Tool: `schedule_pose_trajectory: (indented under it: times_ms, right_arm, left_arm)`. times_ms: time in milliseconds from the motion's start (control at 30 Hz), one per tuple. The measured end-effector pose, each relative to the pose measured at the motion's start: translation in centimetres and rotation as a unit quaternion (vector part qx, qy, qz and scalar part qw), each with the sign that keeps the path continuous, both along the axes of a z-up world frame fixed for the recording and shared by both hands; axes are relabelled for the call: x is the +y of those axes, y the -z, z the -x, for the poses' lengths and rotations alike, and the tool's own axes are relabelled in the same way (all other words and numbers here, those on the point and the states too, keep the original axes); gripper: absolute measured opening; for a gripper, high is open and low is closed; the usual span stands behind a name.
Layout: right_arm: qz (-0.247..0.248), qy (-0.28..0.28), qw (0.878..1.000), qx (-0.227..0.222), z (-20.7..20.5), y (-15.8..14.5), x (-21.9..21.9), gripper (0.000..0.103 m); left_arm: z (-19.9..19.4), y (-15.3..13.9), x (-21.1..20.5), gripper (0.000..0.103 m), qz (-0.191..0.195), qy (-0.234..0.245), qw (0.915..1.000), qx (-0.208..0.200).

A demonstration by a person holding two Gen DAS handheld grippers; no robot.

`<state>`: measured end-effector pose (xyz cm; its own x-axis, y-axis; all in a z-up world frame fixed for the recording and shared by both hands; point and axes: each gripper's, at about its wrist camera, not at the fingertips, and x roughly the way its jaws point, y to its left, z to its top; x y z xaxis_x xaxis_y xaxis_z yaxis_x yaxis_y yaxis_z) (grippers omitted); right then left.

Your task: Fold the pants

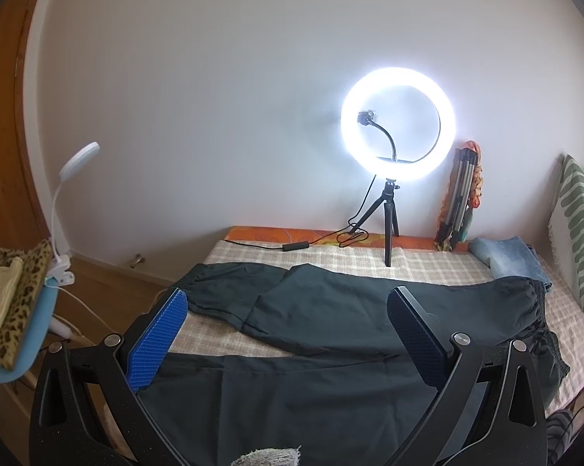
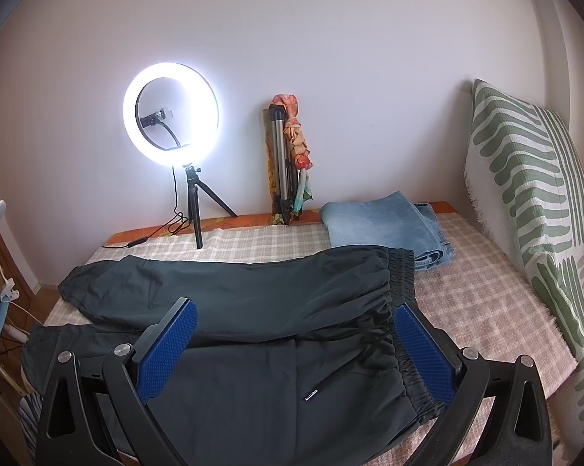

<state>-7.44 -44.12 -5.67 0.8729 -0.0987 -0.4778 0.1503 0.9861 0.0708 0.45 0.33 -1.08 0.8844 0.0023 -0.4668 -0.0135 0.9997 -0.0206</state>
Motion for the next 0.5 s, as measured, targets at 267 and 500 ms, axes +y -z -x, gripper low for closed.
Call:
schedule_pose_trajectory:
  times_ms: [267,500]
  right_arm:
    - [0.0,0.0,1.0,0.003,-0.2,0.06,0.13,0.103]
    - [0.001,-0.001,1.0,0.005,-0.39,0.26,0.14,0.103]
  left_arm:
    - [-0.12,0.12,0.1,0.102,-0.001,-0.001,1.0,0.003]
    - [-0.38,0.4,0.29,0.102,-0.001,-0.005,1.0,0.005]
